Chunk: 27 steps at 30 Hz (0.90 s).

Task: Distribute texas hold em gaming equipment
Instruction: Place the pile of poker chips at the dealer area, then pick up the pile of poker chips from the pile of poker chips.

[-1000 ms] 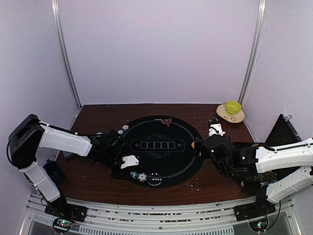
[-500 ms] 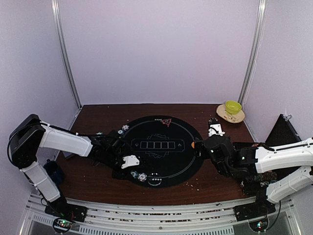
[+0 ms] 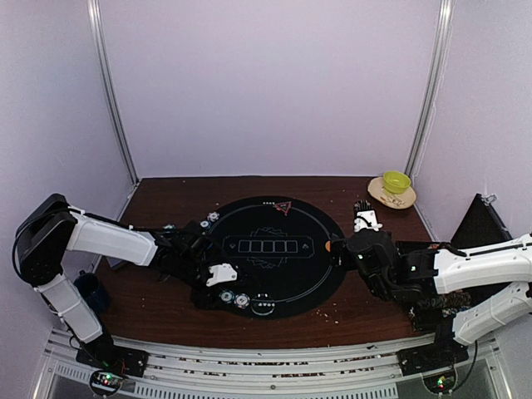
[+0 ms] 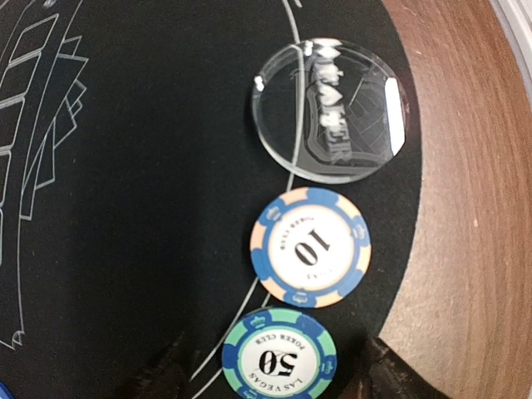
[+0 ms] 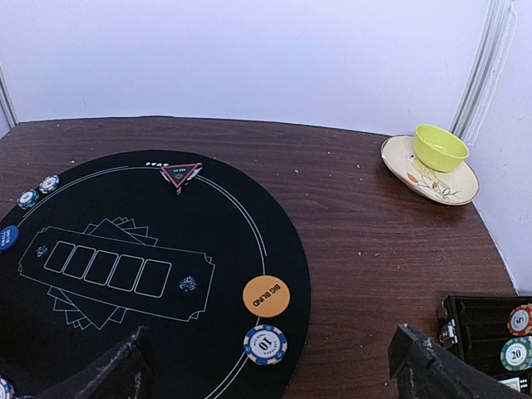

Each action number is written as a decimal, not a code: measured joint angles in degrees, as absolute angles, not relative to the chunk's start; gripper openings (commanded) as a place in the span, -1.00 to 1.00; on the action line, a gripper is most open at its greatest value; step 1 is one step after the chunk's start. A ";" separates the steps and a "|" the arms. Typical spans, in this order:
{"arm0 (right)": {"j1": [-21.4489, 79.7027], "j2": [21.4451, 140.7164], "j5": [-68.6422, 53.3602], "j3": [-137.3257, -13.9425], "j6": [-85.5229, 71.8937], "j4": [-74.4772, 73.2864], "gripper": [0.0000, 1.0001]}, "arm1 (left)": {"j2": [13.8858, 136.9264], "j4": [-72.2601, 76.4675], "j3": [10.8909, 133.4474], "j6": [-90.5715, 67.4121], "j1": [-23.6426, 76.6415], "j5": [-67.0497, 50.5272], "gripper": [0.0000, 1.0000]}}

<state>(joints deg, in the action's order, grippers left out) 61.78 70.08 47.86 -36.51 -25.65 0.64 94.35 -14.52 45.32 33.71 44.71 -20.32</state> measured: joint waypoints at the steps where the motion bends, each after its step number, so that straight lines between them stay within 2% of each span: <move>1: 61.78 70.08 47.86 -36.51 -25.65 0.64 1.00 | 94.28 -14.52 45.30 33.69 44.71 -20.21 0.77; 4: 61.78 70.08 47.86 -36.53 -25.65 0.64 1.00 | 92.53 -14.48 44.51 33.56 44.73 -19.62 0.95; 11: 61.98 70.08 47.88 -36.53 -25.65 0.62 1.00 | 80.01 -14.76 42.81 33.52 43.24 -18.28 0.96; 16: 62.02 70.08 47.88 -36.53 -25.65 0.62 1.00 | 73.78 -14.76 43.33 32.62 36.62 -15.68 0.96; 21: 62.02 70.08 47.88 -36.56 -25.63 0.60 1.00 | 76.97 -15.97 50.11 29.26 26.22 -11.25 0.96; 27: 62.11 70.11 48.14 -37.30 -25.52 0.43 1.00 | 88.40 -18.59 62.28 23.62 14.09 -9.15 0.96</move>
